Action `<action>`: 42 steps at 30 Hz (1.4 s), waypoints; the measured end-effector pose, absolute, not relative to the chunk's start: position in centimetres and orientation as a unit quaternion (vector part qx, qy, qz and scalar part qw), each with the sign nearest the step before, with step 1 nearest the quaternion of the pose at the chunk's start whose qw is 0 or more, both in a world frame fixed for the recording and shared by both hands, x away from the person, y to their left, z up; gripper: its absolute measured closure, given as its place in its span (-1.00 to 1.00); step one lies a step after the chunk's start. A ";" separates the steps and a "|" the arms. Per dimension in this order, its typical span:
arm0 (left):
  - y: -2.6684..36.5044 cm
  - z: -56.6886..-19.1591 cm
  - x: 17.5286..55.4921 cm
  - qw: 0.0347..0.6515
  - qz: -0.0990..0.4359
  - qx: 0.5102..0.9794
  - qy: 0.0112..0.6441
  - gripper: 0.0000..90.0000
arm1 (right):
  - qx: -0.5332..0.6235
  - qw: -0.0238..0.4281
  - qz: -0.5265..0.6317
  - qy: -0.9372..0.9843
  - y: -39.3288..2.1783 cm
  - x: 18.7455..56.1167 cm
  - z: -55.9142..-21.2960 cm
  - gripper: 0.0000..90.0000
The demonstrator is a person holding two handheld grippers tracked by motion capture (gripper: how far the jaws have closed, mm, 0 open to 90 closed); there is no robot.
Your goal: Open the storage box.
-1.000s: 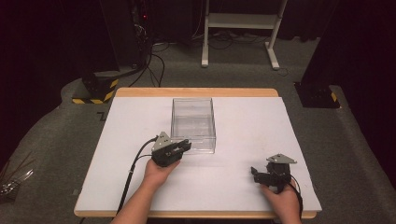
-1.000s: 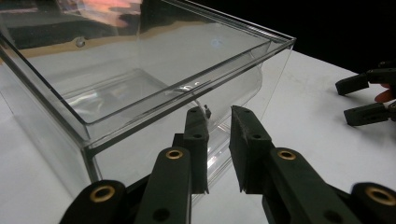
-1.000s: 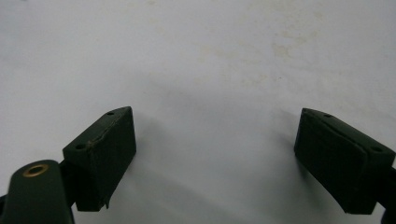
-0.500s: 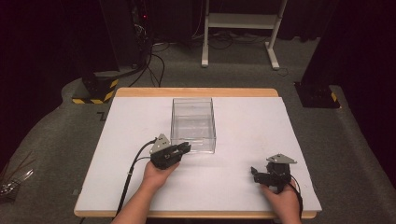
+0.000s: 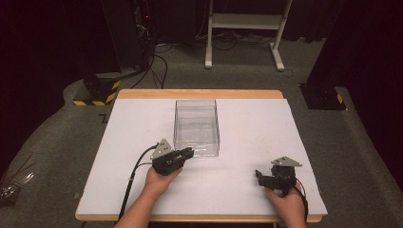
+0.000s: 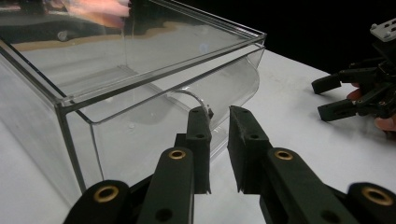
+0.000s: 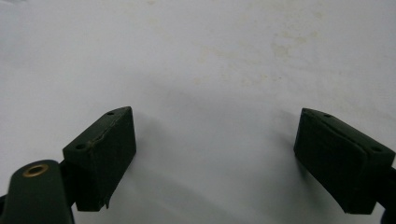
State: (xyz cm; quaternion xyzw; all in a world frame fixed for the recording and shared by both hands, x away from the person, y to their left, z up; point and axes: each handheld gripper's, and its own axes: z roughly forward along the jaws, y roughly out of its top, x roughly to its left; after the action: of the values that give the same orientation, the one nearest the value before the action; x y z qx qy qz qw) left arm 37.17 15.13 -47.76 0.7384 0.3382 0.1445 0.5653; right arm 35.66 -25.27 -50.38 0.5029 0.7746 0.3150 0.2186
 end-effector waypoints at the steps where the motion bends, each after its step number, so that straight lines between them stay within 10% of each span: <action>1: 15.1 -47.8 37.1 0.566 0.143 0.737 0.339 0.75 | 0.503 0.218 0.315 0.775 -25.3 35.7 -50.4 -0.71; 42: 15.5 -47.8 34.0 0.571 0.122 0.749 0.314 0.79 | 0.503 0.218 0.315 0.775 -25.3 35.7 -50.4 -0.71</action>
State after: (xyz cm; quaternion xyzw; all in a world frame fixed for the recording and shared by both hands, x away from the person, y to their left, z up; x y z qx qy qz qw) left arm 34.02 15.45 -47.76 0.7488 0.3143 0.1221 0.5706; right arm 35.66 -25.27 -50.38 0.5029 0.7747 0.3150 0.2185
